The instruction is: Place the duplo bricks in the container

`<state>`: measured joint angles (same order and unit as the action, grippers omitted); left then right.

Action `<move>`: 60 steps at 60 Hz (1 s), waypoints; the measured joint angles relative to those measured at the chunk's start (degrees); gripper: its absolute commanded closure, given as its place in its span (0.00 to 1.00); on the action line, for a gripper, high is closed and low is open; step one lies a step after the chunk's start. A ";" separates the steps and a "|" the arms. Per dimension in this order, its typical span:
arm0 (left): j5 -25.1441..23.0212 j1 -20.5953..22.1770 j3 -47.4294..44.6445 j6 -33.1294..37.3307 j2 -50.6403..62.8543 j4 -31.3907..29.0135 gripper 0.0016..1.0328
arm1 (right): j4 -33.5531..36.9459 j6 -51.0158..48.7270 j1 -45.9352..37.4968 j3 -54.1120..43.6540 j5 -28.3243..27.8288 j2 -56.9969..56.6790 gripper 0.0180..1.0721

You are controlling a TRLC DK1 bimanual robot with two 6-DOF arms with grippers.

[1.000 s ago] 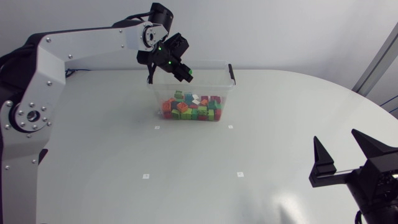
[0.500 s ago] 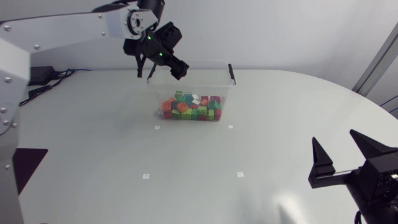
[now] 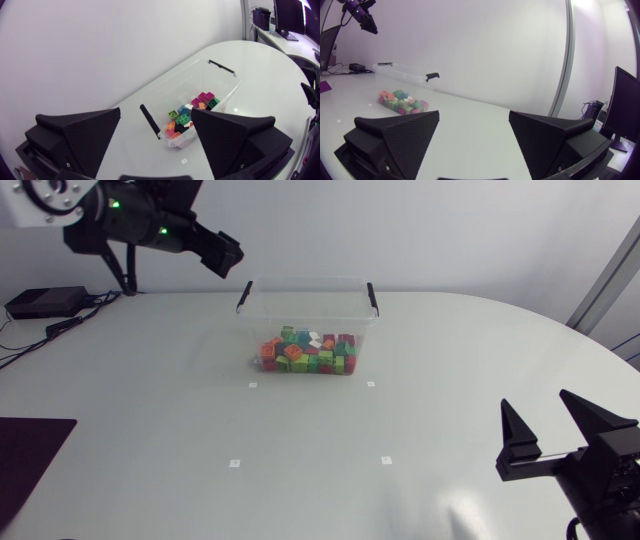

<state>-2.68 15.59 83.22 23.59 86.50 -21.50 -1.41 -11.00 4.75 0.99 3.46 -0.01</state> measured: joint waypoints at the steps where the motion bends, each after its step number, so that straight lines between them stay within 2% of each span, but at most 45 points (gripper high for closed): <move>1: 0.04 -0.17 -1.11 -0.13 -0.94 0.66 0.05 | 0.00 0.42 0.00 0.00 -0.04 0.00 0.04; 23: 0.00 -5.55 -26.38 -1.57 -24.83 13.60 0.05 | 0.00 3.61 0.02 0.00 -0.20 0.00 0.04; 43: 0.02 -12.55 -48.74 -8.26 -48.17 19.28 0.05 | 0.00 3.78 -2.69 0.00 -0.15 0.00 0.04; 51: 0.02 -14.05 -56.02 -8.90 -56.89 19.98 0.05 | 0.00 3.80 -2.71 0.00 -0.17 0.00 0.04; 60: 0.20 -14.32 -59.89 -10.58 -61.94 20.15 0.05 | 0.09 4.66 -3.06 0.00 -0.22 0.00 0.04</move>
<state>-2.48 1.28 23.33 13.02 24.56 -1.34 -1.32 -6.35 1.69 0.99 3.25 -0.01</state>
